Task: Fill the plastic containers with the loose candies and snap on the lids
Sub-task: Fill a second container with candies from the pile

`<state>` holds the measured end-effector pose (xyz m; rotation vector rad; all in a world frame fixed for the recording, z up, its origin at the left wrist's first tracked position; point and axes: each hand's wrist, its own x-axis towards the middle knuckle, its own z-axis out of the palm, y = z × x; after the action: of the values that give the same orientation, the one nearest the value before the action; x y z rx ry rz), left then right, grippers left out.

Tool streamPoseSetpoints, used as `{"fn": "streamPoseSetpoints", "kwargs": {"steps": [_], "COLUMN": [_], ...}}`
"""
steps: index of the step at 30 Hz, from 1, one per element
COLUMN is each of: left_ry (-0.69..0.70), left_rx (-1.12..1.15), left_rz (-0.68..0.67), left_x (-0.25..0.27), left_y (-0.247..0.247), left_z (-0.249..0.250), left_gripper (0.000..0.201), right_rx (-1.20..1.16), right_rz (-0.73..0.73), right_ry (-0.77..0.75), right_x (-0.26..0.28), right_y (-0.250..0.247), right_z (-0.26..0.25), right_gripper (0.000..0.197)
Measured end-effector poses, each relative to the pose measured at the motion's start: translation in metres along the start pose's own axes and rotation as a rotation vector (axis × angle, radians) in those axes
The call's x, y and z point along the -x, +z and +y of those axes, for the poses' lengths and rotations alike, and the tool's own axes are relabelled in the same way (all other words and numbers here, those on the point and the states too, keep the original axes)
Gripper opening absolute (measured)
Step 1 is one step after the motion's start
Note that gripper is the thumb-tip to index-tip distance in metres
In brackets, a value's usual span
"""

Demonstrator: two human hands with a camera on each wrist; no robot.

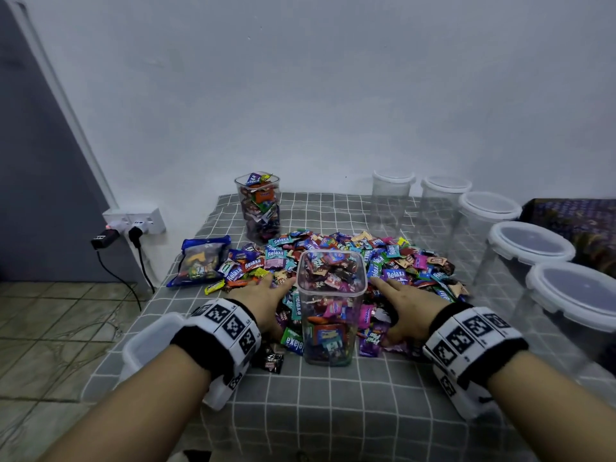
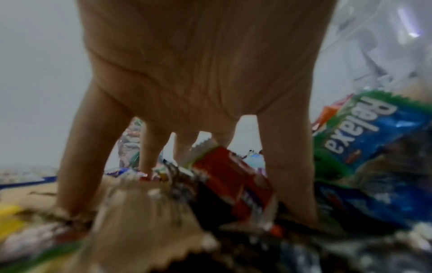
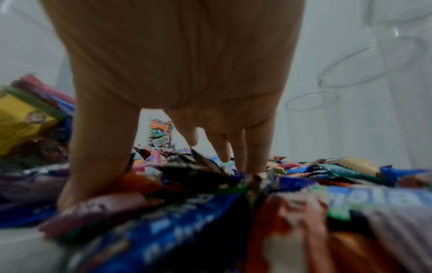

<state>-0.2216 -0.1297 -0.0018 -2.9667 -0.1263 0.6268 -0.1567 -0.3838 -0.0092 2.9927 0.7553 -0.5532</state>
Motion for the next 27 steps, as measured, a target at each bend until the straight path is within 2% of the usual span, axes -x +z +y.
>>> {"fn": "streamPoseSetpoints", "kwargs": {"steps": [5,10,13,19,27], "left_ry": [0.033,-0.007,-0.021,-0.045,-0.057], "left_rx": [-0.008,0.072,0.111,0.177,0.229], "left_rz": [0.052,0.149,0.211,0.312,0.471], "left_x": [-0.003,-0.001,0.000,0.000,0.003], "left_y": [-0.003,-0.008,-0.011,-0.008,-0.007], "left_z": [0.003,0.003,0.004,0.002,-0.002], "left_gripper": [0.073,0.041,0.028,0.024,0.029], "right_rx": [0.059,0.114,0.100,0.079,-0.024], "right_rz": [0.007,0.051,0.091,0.167,0.272], "right_ry": [-0.014,-0.034,-0.029,-0.011,0.020], "right_x": [-0.008,-0.006,-0.004,0.001,0.003], "right_y": [0.000,-0.002,-0.005,-0.010,-0.012], "right_z": [-0.002,-0.007,-0.009,-0.013,-0.006], "right_gripper": [0.092,0.060,0.040,0.029,0.031]}}
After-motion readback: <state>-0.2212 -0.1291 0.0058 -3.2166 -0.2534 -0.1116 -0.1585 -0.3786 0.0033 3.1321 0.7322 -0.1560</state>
